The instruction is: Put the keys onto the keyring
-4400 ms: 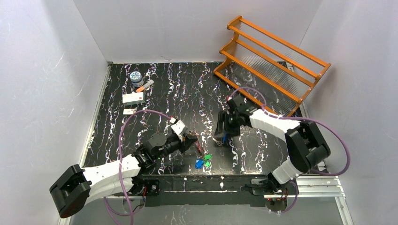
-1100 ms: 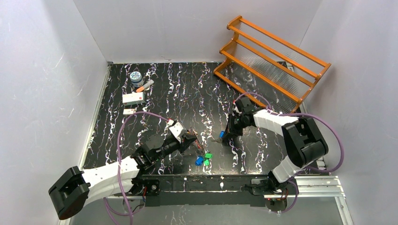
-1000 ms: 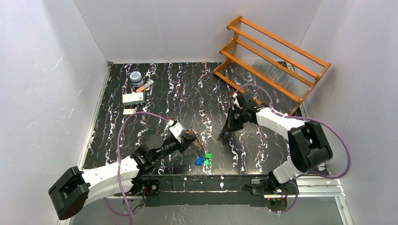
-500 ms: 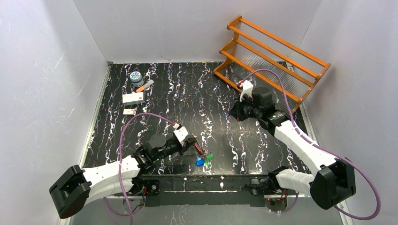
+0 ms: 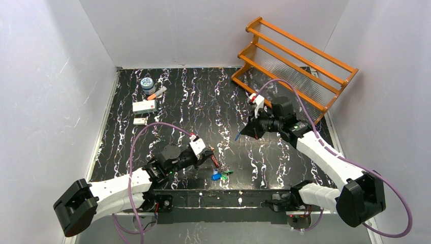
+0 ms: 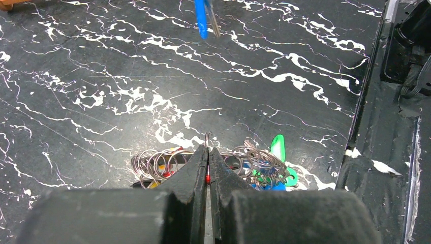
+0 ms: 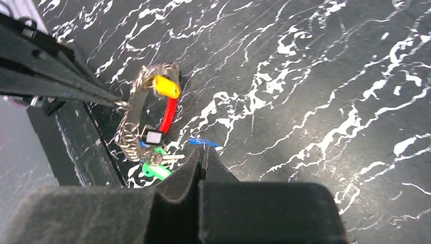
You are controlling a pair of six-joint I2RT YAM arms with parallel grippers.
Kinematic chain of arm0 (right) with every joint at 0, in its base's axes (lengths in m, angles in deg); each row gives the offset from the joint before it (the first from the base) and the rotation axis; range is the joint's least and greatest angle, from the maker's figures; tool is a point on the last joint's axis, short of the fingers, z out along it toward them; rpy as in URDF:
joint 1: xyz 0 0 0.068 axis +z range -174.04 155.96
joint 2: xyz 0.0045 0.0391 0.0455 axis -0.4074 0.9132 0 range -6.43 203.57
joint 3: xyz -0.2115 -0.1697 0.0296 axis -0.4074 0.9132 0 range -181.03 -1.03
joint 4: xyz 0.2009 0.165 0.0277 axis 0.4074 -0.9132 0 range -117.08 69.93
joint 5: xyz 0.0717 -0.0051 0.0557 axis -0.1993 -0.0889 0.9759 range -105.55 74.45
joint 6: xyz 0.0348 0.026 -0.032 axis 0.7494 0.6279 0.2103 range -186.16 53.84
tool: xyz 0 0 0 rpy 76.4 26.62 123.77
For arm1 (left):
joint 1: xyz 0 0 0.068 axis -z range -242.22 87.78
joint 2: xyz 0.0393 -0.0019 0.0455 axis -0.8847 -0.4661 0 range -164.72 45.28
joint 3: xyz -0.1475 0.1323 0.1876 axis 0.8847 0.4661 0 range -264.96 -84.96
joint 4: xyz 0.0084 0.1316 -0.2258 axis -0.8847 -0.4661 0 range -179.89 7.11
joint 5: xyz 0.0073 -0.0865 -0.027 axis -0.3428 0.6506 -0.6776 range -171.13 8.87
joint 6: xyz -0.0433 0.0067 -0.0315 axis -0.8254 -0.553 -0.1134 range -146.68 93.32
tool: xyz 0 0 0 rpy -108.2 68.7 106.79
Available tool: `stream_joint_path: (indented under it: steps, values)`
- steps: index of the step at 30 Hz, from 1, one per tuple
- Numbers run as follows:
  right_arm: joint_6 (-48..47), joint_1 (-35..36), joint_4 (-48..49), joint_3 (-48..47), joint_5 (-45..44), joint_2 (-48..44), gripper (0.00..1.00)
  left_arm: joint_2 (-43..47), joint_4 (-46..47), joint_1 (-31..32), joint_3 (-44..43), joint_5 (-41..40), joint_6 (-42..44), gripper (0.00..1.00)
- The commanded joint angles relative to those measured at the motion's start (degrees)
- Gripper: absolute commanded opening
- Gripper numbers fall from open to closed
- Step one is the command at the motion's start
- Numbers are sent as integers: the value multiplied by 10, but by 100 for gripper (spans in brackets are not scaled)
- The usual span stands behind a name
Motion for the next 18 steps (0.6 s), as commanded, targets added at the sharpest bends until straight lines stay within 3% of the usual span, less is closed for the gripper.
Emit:
stream_joint_path:
  steps: [1, 18]
  values:
    - [-45, 33, -13, 12, 48, -4, 1, 7, 11, 2, -23, 16, 5, 0]
    - [-105, 172, -14, -4, -3, 52, 1, 9, 15, 2, -23, 58, 16, 0]
